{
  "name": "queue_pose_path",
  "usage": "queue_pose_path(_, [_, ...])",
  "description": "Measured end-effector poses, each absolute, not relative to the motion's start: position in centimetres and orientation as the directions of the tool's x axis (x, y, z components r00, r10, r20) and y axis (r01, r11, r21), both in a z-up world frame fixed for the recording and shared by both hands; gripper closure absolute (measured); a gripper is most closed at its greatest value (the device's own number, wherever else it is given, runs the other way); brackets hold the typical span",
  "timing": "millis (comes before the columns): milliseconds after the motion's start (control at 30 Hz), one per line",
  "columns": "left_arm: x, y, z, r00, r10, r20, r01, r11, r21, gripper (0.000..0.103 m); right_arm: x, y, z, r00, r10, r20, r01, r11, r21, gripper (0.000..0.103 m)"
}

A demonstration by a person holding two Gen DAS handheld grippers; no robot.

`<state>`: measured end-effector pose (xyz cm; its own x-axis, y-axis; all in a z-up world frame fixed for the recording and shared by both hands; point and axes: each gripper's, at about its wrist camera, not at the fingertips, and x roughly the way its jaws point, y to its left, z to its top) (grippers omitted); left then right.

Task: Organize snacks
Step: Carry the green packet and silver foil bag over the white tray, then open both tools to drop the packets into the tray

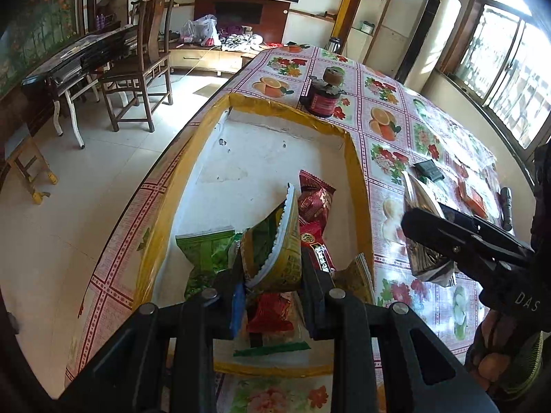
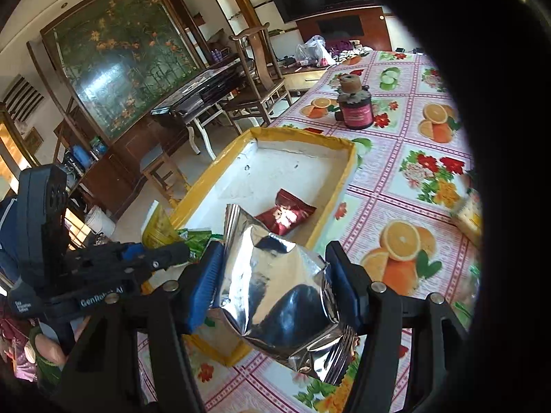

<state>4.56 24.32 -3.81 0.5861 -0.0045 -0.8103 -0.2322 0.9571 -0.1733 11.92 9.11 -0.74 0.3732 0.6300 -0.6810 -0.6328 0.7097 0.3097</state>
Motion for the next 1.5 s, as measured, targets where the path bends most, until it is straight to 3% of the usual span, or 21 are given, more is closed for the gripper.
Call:
queue_pose_path(667, [6.1, 25.7, -6.5, 0.531, 0.047, -0.846, -0.302, 0.943, -0.137, 0.076, 15.2, 15.2, -5.1, 0.282, 0.610, -0.741, -0.675, 0.675, 0.298, 0.038])
queue_pose_path(867, [6.3, 25.8, -6.6, 0.521, 0.047, -0.853, -0.311, 0.940, -0.138, 0.067, 15.2, 15.3, -5.2, 0.275, 0.611, -0.742, -0.675, 0.672, 0.303, 0.033])
queue_pose_path(933, [6.2, 26.0, -6.7, 0.518, 0.038, -0.855, -0.316, 0.937, -0.150, 0.052, 15.4, 15.3, -5.4, 0.265, 0.615, -0.742, -0.670, 0.671, 0.317, 0.031])
queue_pose_path(1000, [6.0, 26.2, -6.6, 0.522, 0.025, -0.852, -0.318, 0.933, -0.167, 0.048, 15.6, 15.0, -5.4, 0.260, 0.621, -0.739, -0.657, 0.675, 0.336, 0.030])
queue_pose_path(1500, [4.8, 23.7, -3.2, 0.582, 0.027, -0.813, -0.284, 0.943, -0.172, 0.040, 13.1, 6.1, -1.0, 0.375, 0.680, -0.631, -0.595, 0.698, 0.399, 0.025])
